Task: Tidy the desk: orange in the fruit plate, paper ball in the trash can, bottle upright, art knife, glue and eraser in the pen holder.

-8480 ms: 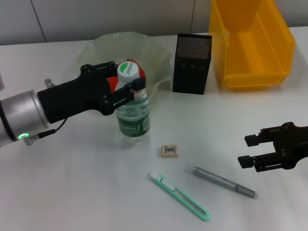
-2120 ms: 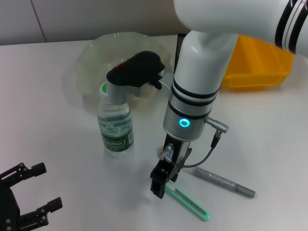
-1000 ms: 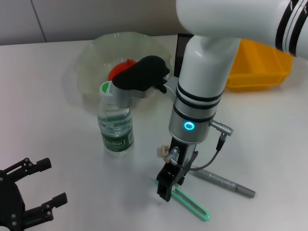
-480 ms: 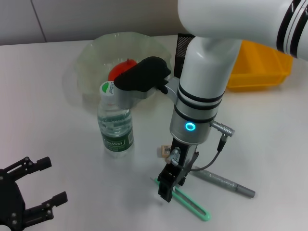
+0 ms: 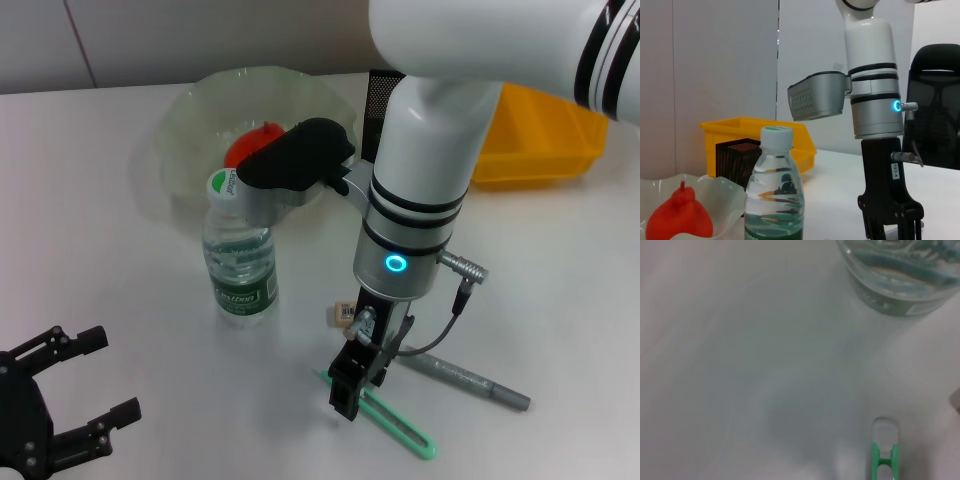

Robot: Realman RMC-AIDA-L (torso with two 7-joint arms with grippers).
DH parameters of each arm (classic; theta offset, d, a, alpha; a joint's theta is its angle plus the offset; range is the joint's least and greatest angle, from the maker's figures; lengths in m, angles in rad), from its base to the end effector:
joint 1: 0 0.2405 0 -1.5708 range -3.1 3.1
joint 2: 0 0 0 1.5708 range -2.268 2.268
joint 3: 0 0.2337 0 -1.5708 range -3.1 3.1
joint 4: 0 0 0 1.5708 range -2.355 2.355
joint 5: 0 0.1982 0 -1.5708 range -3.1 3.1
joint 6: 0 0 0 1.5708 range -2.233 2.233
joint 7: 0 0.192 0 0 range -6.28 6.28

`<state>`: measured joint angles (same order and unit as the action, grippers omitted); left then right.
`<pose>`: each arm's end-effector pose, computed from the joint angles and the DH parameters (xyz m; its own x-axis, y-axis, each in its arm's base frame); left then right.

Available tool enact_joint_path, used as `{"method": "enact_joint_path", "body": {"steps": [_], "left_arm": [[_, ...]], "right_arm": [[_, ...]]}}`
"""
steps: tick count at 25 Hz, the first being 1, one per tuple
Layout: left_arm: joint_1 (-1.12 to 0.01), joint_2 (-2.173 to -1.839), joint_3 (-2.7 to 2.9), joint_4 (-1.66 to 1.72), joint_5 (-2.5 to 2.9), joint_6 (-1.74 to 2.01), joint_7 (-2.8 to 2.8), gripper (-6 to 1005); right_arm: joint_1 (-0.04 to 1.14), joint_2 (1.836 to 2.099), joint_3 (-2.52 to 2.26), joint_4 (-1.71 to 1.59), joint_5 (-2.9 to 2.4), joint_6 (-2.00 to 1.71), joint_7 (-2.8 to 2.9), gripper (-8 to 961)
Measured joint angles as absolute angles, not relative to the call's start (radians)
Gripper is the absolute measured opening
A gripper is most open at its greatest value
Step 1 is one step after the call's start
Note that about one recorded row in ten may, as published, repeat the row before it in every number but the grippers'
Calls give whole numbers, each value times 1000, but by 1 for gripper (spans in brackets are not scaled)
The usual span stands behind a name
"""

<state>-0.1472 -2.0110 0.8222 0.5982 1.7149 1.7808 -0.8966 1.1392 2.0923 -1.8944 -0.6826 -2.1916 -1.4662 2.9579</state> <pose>-0.2757 0.2182 -0.0033 0.7880 0.1017 0.6072 0.3283 -0.9037 -0.2747 0.1380 0.2983 -0.1371 0.4923 -0.6780 0.5459 -0.6392 -0.7073 -0.3020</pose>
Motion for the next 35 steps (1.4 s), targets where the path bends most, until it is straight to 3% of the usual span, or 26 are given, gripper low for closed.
{"method": "enact_joint_path", "body": {"steps": [9, 15, 35], "left_arm": [[-148, -2013, 822, 598, 1715, 1781, -897, 806], [-149, -2013, 822, 598, 1715, 1781, -896, 807], [-149, -2013, 822, 598, 1715, 1781, -896, 806]], "right_arm": [[1140, 2092, -1894, -679, -2191, -1468, 2957, 493], [1141, 2092, -1894, -676, -2189, -1475, 2957, 371], [1139, 2092, -1894, -676, -2187, -1514, 2957, 365]]}}
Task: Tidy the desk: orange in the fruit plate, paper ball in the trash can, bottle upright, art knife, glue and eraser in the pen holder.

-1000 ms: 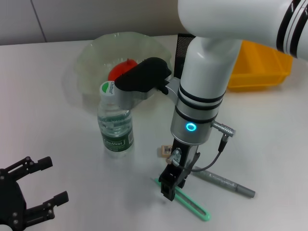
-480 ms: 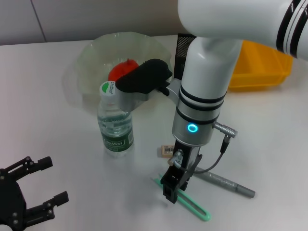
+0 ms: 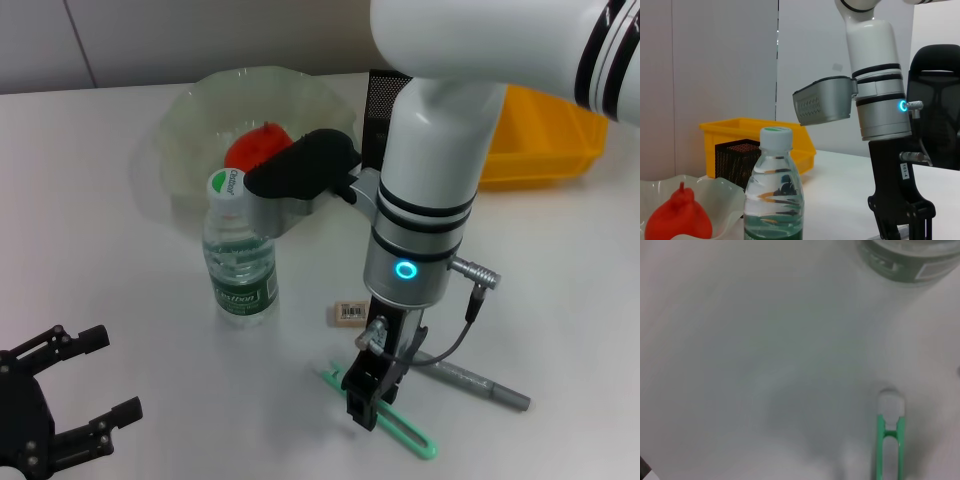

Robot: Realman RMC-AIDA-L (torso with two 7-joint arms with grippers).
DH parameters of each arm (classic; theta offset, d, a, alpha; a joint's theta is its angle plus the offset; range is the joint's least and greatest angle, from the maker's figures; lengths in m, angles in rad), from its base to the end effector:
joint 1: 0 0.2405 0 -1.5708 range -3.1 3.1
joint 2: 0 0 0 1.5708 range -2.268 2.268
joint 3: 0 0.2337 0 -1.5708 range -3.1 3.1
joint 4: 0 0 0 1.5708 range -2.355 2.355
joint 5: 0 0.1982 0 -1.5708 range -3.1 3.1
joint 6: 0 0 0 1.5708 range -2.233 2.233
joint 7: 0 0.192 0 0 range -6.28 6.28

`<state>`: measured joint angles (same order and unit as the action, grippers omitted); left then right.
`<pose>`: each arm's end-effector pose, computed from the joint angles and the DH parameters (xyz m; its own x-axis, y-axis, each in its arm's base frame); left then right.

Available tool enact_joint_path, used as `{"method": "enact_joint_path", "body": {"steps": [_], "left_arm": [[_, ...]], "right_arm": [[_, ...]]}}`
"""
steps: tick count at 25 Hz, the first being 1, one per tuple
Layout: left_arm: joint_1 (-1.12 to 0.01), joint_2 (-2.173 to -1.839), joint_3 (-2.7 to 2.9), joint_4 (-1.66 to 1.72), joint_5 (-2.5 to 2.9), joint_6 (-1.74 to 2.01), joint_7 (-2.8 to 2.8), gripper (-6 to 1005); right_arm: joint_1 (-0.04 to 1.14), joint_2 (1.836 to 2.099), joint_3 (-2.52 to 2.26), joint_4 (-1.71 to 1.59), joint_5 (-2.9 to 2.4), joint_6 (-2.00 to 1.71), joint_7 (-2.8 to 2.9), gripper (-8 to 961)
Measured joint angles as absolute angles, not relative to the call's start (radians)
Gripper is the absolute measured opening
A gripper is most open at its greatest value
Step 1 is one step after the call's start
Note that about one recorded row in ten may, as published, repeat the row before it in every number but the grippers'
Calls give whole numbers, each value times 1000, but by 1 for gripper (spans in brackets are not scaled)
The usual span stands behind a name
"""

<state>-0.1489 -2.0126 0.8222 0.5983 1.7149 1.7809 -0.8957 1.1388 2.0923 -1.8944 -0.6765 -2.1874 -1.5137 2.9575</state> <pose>-0.2750 0.2186 -0.0038 0.7876 0.0996 0.6082 0.3264 -0.9045 -0.2745 0.1422 0.2904 -0.1326 0.4593 -0.6707 0.5825 -0.6496 -0.7008 -0.2947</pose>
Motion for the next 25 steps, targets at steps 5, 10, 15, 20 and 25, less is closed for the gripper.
{"method": "enact_joint_path", "body": {"steps": [5, 10, 15, 20, 25], "left_arm": [[-150, -2013, 822, 598, 1715, 1781, -895, 806], [-152, -2014, 822, 601, 1715, 1781, -894, 806], [-152, -2016, 822, 602, 1715, 1781, -894, 806], [-155, -2017, 822, 600, 1714, 1781, -894, 807], [-158, -2017, 821, 598, 1715, 1781, -894, 807]], "right_arm": [[1138, 2092, -1894, -674, -2187, -1515, 2957, 365], [1145, 2092, -1895, -651, -2193, -1513, 2958, 365], [1142, 2092, -1898, -649, -2196, -1510, 2958, 365], [1140, 2092, -1911, -652, -2196, -1498, 2958, 364], [1138, 2092, -1912, -650, -2197, -1491, 2958, 364]]}}
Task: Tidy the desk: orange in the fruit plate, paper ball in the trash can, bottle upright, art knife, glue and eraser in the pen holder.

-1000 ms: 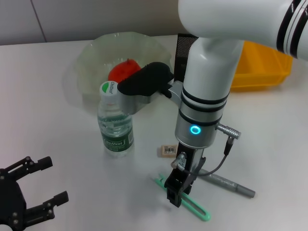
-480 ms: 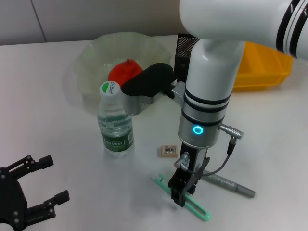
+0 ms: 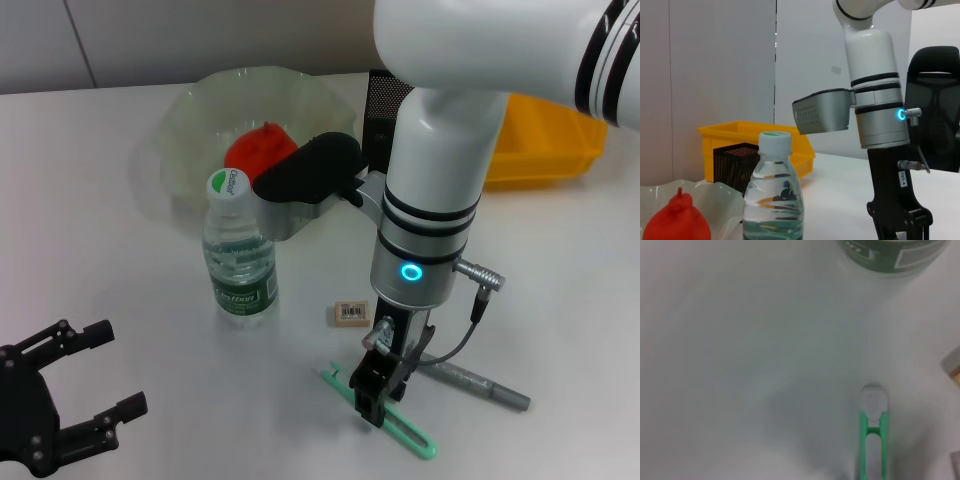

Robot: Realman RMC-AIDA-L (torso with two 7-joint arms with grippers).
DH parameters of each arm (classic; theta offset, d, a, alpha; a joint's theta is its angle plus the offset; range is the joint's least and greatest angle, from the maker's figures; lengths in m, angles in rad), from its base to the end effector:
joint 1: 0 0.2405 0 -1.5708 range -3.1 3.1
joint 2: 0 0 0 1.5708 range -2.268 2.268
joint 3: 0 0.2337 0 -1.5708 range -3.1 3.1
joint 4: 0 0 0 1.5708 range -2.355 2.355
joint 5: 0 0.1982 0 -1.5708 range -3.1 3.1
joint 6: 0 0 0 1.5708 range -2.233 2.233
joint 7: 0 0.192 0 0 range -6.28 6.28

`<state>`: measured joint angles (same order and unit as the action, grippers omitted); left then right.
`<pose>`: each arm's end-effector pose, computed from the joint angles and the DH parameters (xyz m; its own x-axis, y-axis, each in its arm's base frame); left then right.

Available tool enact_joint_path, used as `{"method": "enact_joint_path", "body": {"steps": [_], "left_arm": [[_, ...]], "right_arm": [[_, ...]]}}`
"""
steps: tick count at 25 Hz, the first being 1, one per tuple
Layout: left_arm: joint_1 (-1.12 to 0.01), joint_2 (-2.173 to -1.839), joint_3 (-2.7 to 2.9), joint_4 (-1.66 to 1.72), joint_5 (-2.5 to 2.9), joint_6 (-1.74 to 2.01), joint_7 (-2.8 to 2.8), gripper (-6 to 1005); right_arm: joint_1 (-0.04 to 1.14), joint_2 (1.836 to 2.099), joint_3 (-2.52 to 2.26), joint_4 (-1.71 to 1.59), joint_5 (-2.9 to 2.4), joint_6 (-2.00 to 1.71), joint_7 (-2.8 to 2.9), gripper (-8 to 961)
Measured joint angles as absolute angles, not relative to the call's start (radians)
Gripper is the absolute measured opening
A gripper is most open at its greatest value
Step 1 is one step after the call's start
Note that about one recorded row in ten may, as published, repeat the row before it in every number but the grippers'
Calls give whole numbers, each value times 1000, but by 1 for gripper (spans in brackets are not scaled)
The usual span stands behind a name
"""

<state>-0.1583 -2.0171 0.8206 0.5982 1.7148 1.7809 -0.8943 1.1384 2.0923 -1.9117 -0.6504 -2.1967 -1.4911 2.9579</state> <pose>-0.2719 0.2212 -0.0049 0.7859 0.0910 0.6116 0.3187 -0.9072 -0.2746 0.1508 0.2931 -0.1327 0.4466 -0.6792 0.5825 -0.6419 -0.6967 -0.3202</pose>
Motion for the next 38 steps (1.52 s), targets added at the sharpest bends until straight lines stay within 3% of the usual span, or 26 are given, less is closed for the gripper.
{"method": "enact_joint_path", "body": {"steps": [38], "left_arm": [[-175, -2022, 827, 597, 1715, 1763, -894, 807]], "right_arm": [[1121, 2092, -1934, -680, -2172, -1480, 2956, 365]]}}
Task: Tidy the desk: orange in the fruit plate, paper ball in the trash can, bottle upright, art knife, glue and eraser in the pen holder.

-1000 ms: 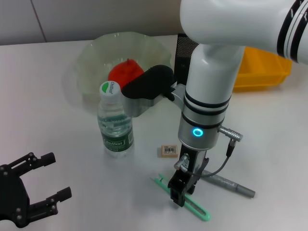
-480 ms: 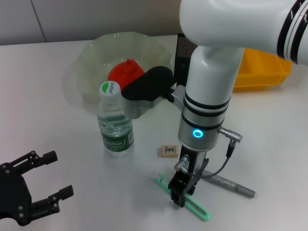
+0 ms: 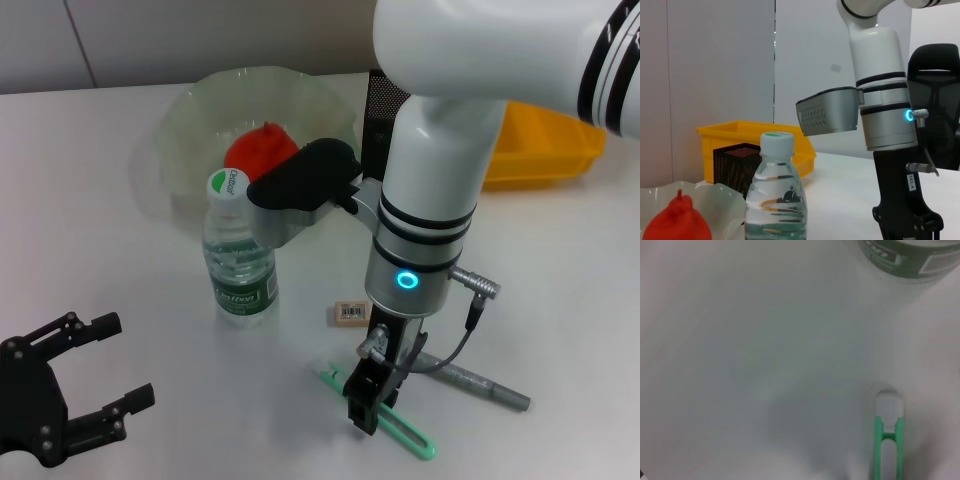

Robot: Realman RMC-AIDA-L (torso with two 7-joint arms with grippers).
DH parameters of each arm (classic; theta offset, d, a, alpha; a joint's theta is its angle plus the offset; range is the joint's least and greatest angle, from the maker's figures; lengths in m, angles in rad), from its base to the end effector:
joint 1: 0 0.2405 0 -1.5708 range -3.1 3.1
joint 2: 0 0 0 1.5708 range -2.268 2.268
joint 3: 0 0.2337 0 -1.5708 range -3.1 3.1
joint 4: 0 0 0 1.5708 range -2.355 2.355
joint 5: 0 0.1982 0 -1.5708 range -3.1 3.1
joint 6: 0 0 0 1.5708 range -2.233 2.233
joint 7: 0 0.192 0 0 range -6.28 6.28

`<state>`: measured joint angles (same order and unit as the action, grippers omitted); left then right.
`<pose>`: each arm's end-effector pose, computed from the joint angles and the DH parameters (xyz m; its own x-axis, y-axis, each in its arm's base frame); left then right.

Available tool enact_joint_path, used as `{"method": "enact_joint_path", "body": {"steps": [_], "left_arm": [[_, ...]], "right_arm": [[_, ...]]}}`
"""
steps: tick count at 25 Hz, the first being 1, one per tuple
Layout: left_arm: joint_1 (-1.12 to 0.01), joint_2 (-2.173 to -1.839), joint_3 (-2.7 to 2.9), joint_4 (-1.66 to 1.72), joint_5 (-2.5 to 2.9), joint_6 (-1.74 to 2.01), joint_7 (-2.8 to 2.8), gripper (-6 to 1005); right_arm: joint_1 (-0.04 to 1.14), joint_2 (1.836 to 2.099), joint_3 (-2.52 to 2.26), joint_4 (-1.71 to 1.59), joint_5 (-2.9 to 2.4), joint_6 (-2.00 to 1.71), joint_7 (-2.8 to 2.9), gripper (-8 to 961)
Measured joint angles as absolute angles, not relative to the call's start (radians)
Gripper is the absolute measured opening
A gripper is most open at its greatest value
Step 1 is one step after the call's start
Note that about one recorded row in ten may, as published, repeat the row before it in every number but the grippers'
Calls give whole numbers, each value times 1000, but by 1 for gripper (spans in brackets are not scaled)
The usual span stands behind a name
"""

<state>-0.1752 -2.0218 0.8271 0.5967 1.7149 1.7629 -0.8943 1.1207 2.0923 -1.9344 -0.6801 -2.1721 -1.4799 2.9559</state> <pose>-0.2692 0.2270 -0.0081 0.7908 0.0853 0.6062 0.3104 -0.9094 -0.2770 0.1483 0.2887 -0.1370 0.4676 -0.6679 0.5790 -0.6427 -0.7066 -0.2960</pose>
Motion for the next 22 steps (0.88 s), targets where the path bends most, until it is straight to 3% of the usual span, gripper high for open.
{"method": "enact_joint_path", "body": {"steps": [16, 20, 22], "left_arm": [[-178, -2026, 822, 597, 1715, 1756, -894, 806], [-178, -2026, 822, 597, 1715, 1756, -894, 807], [-178, -2026, 822, 597, 1715, 1756, -894, 807]], "right_arm": [[1108, 2092, -1957, -699, -2159, -1476, 2955, 318], [1089, 2089, -1938, -747, -2165, -1500, 2955, 181], [1063, 2085, -1901, -801, -2191, -1533, 2955, 181]]}}
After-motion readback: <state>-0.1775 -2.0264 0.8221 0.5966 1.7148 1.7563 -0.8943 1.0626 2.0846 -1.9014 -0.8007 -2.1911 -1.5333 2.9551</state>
